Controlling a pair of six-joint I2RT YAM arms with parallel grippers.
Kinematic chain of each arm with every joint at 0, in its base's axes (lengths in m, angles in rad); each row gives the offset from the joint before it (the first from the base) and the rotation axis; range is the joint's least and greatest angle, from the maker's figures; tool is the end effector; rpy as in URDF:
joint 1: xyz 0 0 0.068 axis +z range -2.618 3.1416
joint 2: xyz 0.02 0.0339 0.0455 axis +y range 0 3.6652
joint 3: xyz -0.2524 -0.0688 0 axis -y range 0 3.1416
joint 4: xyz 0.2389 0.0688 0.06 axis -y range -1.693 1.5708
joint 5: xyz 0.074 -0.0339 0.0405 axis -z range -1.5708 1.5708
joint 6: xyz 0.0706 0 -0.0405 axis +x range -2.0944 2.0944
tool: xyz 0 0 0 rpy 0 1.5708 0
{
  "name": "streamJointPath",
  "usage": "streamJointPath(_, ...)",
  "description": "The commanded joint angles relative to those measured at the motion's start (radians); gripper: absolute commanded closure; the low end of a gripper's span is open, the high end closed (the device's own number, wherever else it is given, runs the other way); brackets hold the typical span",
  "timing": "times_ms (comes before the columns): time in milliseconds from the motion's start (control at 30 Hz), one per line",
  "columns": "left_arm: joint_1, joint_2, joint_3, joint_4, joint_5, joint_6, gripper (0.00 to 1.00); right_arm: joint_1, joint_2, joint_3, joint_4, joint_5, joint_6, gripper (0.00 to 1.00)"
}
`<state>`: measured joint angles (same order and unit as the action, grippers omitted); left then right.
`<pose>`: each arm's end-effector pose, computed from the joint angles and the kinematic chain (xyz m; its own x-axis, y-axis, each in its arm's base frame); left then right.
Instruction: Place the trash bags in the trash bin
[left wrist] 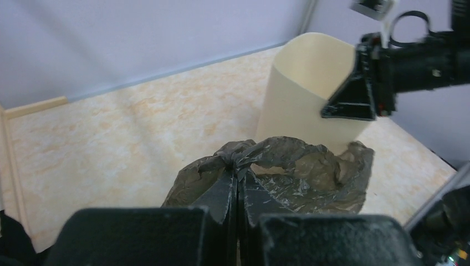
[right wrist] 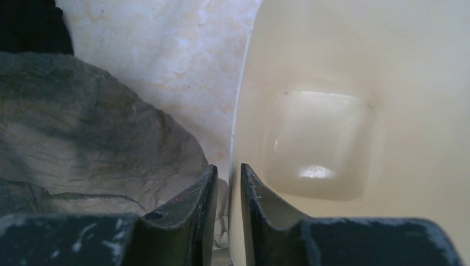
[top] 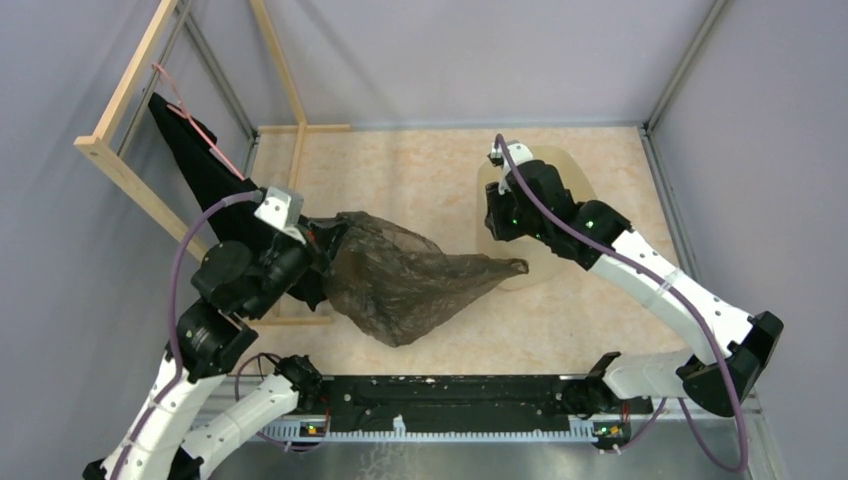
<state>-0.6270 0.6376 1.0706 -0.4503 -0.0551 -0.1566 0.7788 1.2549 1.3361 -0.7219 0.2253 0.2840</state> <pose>0.1265 -0.0868 0.4160 -0.0983 -0.1211 -0.9878 0.5324 0.8322 -0.1550 0.2170 0.1920 0.3472 -0.5645 -0.1734 -0.8070 -0.4157 0.9044 0.0964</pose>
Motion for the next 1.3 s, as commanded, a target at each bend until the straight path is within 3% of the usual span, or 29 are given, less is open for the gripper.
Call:
streamJointPath(0, 0.004, -0.048, -0.002, -0.059, 0.155, 0.02, 1.0, 0.012, -0.023, 0.044, 0.055, -0.092, -0.021, 0.71)
streamJointPath(233, 0.004, -0.05, -0.002, -0.052, 0.18, 0.022, 1.0, 0.011, -0.055, 0.202, -0.013, -0.2, -0.046, 0.3)
streamJointPath(433, 0.003, -0.019, 0.021, -0.031, 0.191, 0.006, 1.0, 0.013, -0.029, 0.189, 0.149, -0.586, -0.042, 0.03)
streamJointPath(533, 0.004, -0.006, 0.03, -0.016, 0.194, -0.018, 1.0, 0.015, -0.004, 0.108, 0.267, -0.775, -0.062, 0.01)
streamJointPath(733, 0.003, 0.028, 0.058, -0.016, 0.19, -0.038, 1.0, 0.08, -0.005, -0.036, 0.413, -0.891, -0.073, 0.01)
streamJointPath(933, 0.003, 0.074, 0.102, -0.012, 0.207, -0.046, 1.0, 0.178, -0.052, -0.175, 0.465, -0.727, -0.091, 0.01)
streamJointPath(1167, 0.004, 0.078, 0.102, 0.014, 0.236, -0.06, 1.0, 0.183, -0.105, -0.237, 0.475, -0.386, 0.014, 0.01)
streamJointPath(1267, 0.003, 0.073, 0.115, 0.006, 0.231, -0.063, 1.0, 0.183, -0.137, -0.284, 0.522, -0.297, 0.082, 0.06)
